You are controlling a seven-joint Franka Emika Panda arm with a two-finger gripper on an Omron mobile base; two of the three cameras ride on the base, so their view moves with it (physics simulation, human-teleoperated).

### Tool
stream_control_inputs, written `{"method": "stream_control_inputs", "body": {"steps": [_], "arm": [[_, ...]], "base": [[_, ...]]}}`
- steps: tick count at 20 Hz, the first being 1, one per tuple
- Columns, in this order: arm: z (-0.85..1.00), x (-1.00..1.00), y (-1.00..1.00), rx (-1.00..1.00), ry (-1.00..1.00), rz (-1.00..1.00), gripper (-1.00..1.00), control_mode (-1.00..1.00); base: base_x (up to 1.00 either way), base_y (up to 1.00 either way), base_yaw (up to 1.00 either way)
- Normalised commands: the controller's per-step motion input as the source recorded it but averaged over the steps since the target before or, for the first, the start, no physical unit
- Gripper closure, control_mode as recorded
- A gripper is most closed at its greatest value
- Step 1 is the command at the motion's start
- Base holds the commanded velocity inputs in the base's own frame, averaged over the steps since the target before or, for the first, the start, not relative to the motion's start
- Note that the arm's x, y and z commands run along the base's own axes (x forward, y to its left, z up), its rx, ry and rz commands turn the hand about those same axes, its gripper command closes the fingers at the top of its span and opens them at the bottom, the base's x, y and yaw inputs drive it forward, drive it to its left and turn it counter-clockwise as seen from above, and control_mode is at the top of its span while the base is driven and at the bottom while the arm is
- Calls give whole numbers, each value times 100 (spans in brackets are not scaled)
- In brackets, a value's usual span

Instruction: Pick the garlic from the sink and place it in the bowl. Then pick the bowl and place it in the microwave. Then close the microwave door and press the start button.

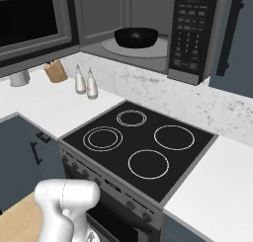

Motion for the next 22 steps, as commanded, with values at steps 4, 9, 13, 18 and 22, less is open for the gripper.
{"method": "stream_control_inputs", "body": {"steps": [4,9,13,18,22], "arm": [[-29,-1,84,6,3,0,-100,-100],[-34,1,91,3,0,-1,-100,-100],[-10,0,71,2,-8,-12,-100,-100],[-7,21,58,5,-3,-17,-100,-100],[-12,49,42,7,0,-18,-100,-100]], "base": [[0,0,0],[0,0,0],[0,0,0],[0,0,0],[0,0,0]]}}
